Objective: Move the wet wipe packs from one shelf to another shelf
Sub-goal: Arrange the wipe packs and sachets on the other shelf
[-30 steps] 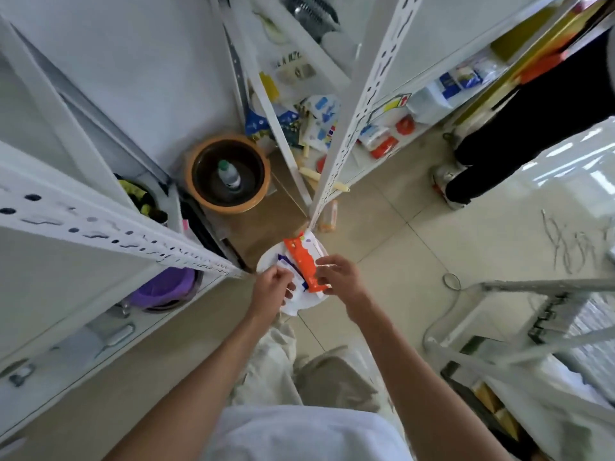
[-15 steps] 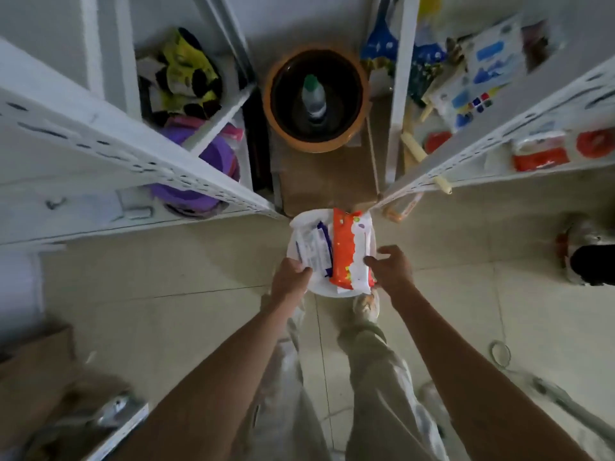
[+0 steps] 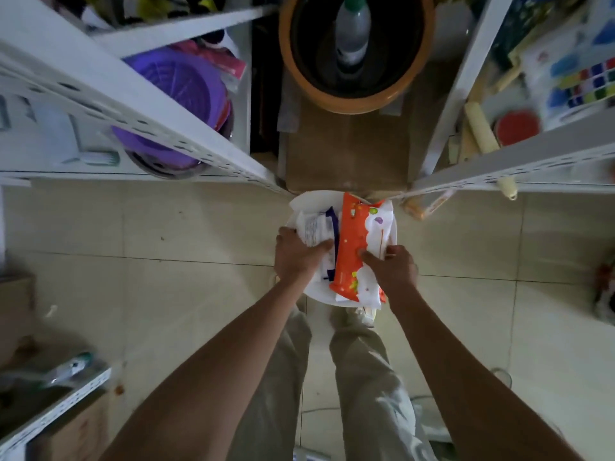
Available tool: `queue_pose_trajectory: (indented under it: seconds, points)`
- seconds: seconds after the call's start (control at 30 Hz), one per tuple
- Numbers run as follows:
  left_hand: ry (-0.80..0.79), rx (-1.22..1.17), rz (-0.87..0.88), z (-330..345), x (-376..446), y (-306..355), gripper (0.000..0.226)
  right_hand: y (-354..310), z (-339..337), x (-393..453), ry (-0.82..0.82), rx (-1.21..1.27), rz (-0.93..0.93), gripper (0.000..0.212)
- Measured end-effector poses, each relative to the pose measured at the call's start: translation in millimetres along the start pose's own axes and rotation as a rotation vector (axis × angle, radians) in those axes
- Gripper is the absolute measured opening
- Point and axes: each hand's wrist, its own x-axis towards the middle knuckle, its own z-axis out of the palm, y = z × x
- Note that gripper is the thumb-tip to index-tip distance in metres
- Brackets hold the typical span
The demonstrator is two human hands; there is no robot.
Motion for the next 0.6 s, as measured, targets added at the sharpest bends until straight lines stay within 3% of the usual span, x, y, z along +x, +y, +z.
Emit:
queue_pose_trajectory:
  seconds: [0.13, 0.37, 0.6]
  points:
    - [-0.069, -0.112, -0.033, 1.2, 8.4, -6.6, 0.076, 4.5, -2.8, 1.1, 0.038, -0.030, -0.032, 0.056]
    - [-0.042, -0.271, -0.038, 8.2, 2.5, -9.5, 0.071, 11.1, -2.6, 5.2, 0.038, 0.066, -0.051, 0.049]
    - [-0.102, -0.534, -0.109, 6.7, -4.0, -21.5, 0.060, 8.0, -17.8, 11.9, -0.119, 0.178, -0.077, 0.052]
